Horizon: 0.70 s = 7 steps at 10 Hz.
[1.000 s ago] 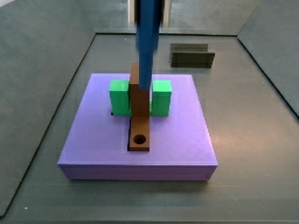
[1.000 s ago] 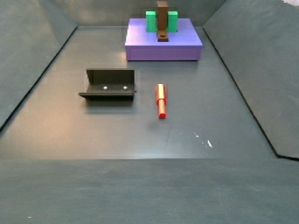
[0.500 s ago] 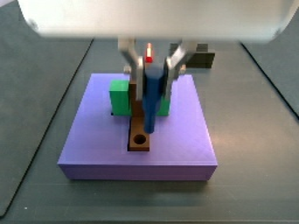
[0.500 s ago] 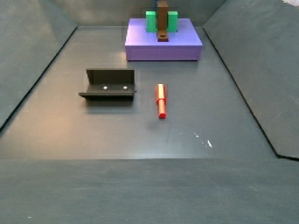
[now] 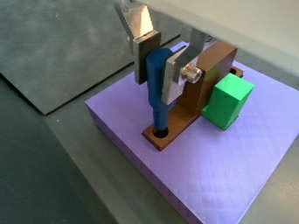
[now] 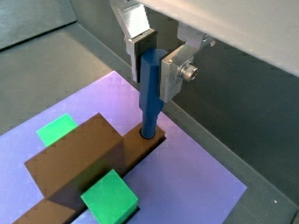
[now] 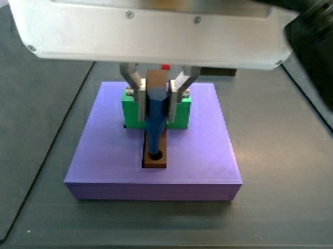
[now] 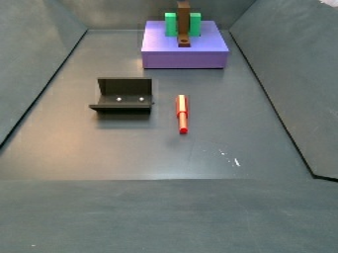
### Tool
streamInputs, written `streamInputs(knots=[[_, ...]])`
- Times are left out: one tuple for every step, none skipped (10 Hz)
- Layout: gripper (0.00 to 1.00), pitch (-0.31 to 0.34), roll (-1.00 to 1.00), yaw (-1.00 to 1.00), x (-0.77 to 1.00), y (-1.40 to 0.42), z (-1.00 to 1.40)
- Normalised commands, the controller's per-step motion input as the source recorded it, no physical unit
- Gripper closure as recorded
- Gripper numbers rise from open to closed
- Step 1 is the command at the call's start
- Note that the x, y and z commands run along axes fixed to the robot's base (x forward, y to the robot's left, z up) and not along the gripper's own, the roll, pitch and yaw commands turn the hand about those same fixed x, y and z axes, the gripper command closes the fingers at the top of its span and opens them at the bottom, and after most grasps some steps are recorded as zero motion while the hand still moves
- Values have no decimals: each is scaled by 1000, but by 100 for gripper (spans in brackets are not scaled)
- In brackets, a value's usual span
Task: Pick up the blue object. Move up. Place the blue object on the fixture. Regrasp the blue object. Move to above the board. Insert the blue object.
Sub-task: Insert the blue object.
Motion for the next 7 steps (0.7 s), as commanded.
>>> streamInputs(knots=[[100, 0, -96, 0, 54, -17, -157], [100, 0, -110, 0, 51, -9, -137], [100, 0, -106, 0, 57, -20, -134], [100, 0, -79, 0, 0, 0, -194], [100, 0, -69, 0, 0, 0, -211], [100, 0, -74, 0, 0, 0, -254], [100, 0, -71, 0, 0, 0, -363]])
